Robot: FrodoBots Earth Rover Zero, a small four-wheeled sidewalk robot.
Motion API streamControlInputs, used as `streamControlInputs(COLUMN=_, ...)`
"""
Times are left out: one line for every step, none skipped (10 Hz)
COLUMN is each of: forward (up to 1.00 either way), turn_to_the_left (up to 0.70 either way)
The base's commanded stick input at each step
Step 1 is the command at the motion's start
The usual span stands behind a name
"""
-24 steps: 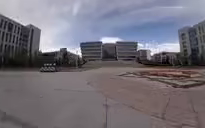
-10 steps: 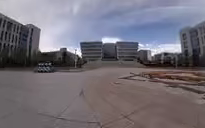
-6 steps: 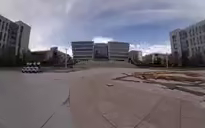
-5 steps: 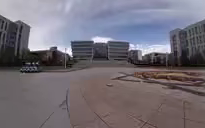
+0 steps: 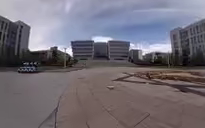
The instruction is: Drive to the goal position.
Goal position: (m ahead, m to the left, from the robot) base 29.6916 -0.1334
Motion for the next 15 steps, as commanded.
streamControlInputs(forward=0.85, turn_to_the_left=0.00)
streamControlInputs(forward=0.85, turn_to_the_left=0.00)
streamControlInputs(forward=0.85, turn_to_the_left=0.00)
streamControlInputs(forward=0.85, turn_to_the_left=0.00)
streamControlInputs(forward=0.85, turn_to_the_left=0.00)
streamControlInputs(forward=0.85, turn_to_the_left=0.00)
streamControlInputs(forward=0.85, turn_to_the_left=0.00)
streamControlInputs(forward=0.85, turn_to_the_left=0.00)
streamControlInputs(forward=0.85, turn_to_the_left=0.01)
streamControlInputs(forward=0.85, turn_to_the_left=0.02)
streamControlInputs(forward=0.85, turn_to_the_left=0.03)
streamControlInputs(forward=0.85, turn_to_the_left=0.02)
streamControlInputs(forward=0.85, turn_to_the_left=0.02)
streamControlInputs(forward=0.85, turn_to_the_left=0.02)
streamControlInputs(forward=0.85, turn_to_the_left=0.02)
